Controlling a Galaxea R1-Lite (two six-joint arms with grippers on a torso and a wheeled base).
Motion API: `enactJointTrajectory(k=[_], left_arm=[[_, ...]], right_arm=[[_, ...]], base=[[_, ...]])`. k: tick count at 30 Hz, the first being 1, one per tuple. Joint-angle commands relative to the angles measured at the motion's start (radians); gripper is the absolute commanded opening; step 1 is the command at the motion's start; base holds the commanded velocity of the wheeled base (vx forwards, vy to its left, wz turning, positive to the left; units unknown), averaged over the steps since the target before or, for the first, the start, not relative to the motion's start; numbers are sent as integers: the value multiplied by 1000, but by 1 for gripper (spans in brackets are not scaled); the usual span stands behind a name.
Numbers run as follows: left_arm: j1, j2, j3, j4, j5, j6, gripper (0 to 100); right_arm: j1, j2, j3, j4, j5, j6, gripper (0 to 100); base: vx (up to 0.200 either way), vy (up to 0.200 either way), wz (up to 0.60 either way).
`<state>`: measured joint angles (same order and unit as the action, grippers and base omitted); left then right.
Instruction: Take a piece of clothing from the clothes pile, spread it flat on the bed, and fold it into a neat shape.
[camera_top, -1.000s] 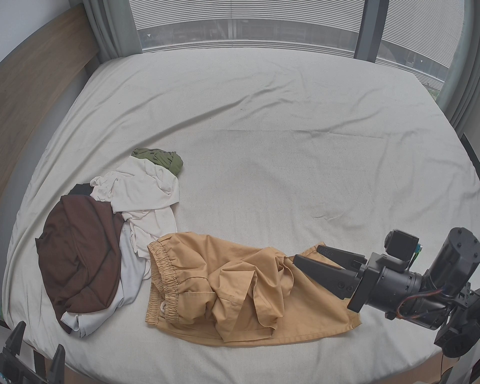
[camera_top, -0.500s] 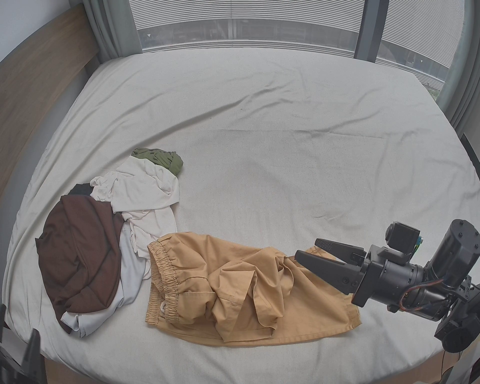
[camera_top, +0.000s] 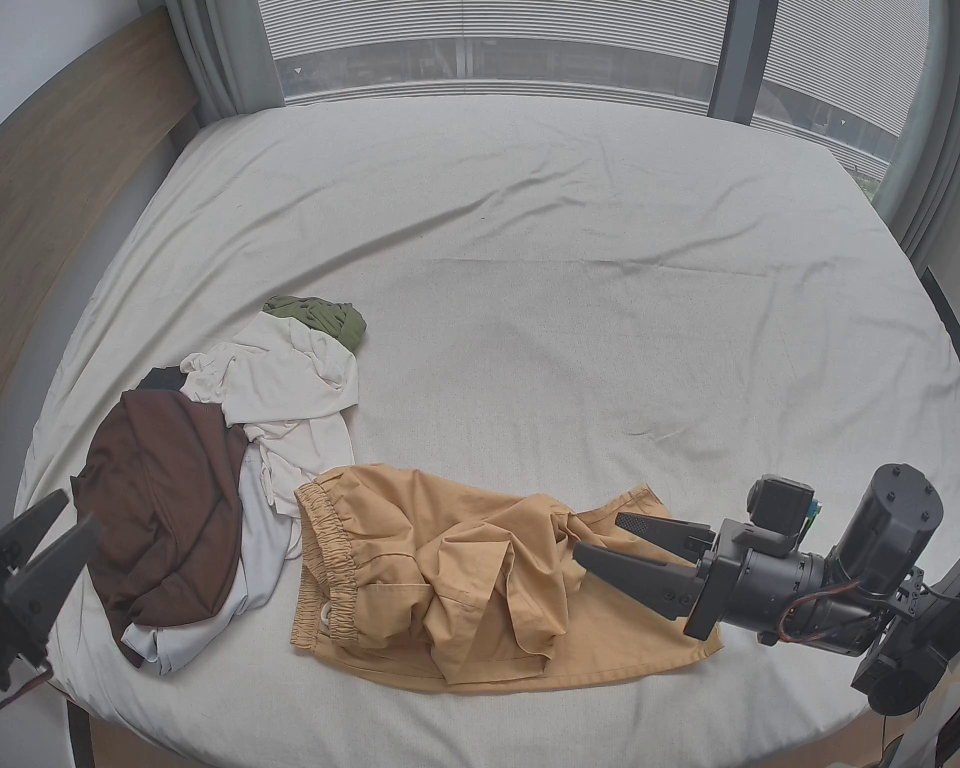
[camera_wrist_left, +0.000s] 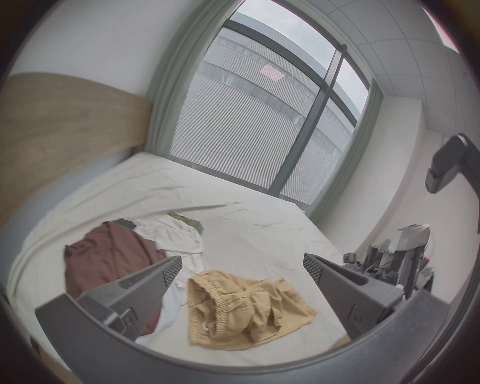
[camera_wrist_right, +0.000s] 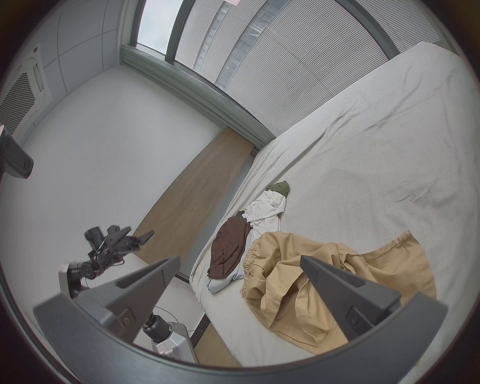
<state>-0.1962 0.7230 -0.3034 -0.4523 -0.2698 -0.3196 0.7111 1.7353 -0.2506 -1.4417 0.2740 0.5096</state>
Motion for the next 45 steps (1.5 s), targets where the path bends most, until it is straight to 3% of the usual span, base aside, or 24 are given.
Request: enactJointTrajectory(k=[1,7,13,34,41,45], left_arm=[[-89,391,43,-201,-141,-44,100],[-109,520,83,-310,-160,-41,100],[-74,647,119,-476,-249,-39,100],[-66,903,141,-565,-246,-44,100],[-25,1029,139,-649,-246,-44,100],[-17,1178,162,-825,-253,-84,100]], right_arm=[[-1,96,21,-45,4,3,100],[-9,112,24,-95,2,0,100],[-12,113,24,-95,1,1,100],[-16,130,21,-97,-3,3,100],[-18,138,21,-97,-3,3,100],[-19,142,21,-97,-3,4,100]], base=[[0,0,0],[0,0,0],[0,0,0],[0,0,0],[0,0,0],[0,0,0]])
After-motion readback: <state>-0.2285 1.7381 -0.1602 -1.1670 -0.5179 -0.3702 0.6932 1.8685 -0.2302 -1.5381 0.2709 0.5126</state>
